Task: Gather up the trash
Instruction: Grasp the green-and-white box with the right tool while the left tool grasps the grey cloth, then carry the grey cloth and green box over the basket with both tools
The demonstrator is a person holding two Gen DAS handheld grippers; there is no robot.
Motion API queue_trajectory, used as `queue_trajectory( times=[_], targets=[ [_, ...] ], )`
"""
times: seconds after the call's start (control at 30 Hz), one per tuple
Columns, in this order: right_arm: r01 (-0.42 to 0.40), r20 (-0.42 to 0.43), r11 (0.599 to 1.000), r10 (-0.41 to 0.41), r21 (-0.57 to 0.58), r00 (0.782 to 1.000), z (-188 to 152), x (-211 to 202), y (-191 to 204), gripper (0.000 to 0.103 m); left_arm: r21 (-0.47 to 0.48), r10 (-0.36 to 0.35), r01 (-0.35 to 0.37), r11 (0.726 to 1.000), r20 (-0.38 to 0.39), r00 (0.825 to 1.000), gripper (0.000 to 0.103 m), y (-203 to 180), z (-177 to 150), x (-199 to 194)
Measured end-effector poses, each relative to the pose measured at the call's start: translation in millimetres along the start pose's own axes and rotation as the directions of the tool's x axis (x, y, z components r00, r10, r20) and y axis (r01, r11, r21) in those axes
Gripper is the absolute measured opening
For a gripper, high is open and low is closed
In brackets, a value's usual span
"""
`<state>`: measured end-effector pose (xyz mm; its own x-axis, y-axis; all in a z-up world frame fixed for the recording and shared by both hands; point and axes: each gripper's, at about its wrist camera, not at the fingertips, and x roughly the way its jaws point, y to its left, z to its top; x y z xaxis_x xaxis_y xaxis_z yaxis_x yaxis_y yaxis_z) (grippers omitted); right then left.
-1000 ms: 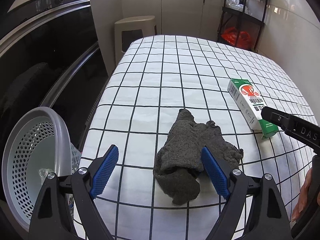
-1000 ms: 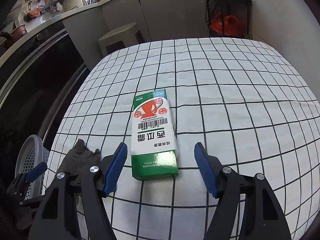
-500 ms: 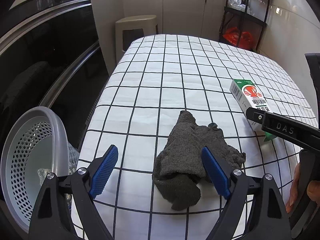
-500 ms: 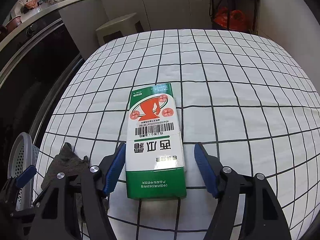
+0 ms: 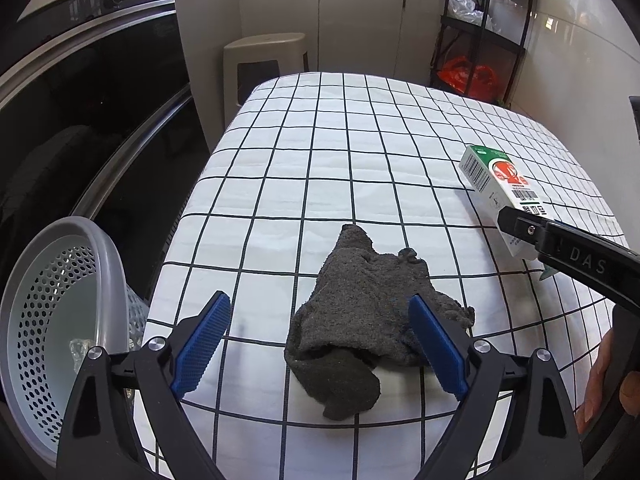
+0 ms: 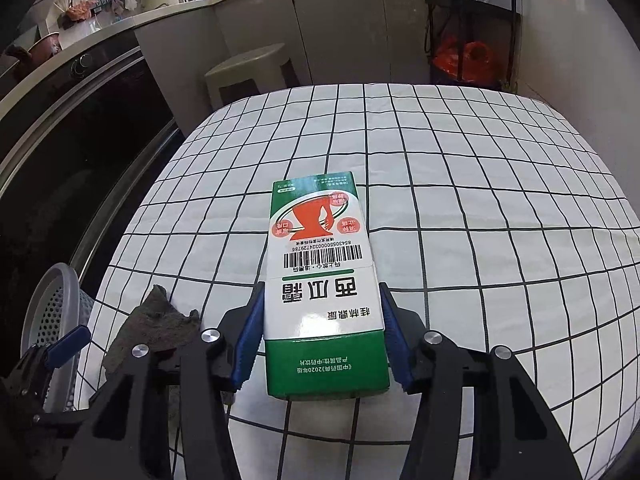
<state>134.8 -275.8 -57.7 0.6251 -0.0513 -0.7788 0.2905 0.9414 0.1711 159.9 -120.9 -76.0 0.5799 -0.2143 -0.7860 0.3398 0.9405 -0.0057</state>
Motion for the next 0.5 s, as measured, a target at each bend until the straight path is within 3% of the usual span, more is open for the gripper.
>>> queue_trajectory(
  times=[0.2,0.3,0.37,0.5],
  targets=[
    [-0.015,0.011,1.0,0.015,-0.004,1.0,-4,-13,1,0.052,0.025,0.025,-0.024,0.999,-0.008,1.0,0.087,-11,-1,8],
    [-0.016,0.012,1.0,0.016,-0.004,1.0,-4,-15,-1,0.052,0.033,0.019,-0.018,0.999,-0.03,0.999,0.072,-14,-3,14],
    [-0.014,0.014,1.0,0.014,-0.001,1.0,-4,-17,-4,0.052,0.034,-0.004,0.006,0.999,-0.05,0.999,0.057,-17,-5,17],
    [-0.016,0.017,1.0,0.016,0.007,1.0,-5,-21,-7,0.052,0.053,-0.019,0.022,0.998,-0.046,0.999,0.041,-24,-7,13]
  ],
)
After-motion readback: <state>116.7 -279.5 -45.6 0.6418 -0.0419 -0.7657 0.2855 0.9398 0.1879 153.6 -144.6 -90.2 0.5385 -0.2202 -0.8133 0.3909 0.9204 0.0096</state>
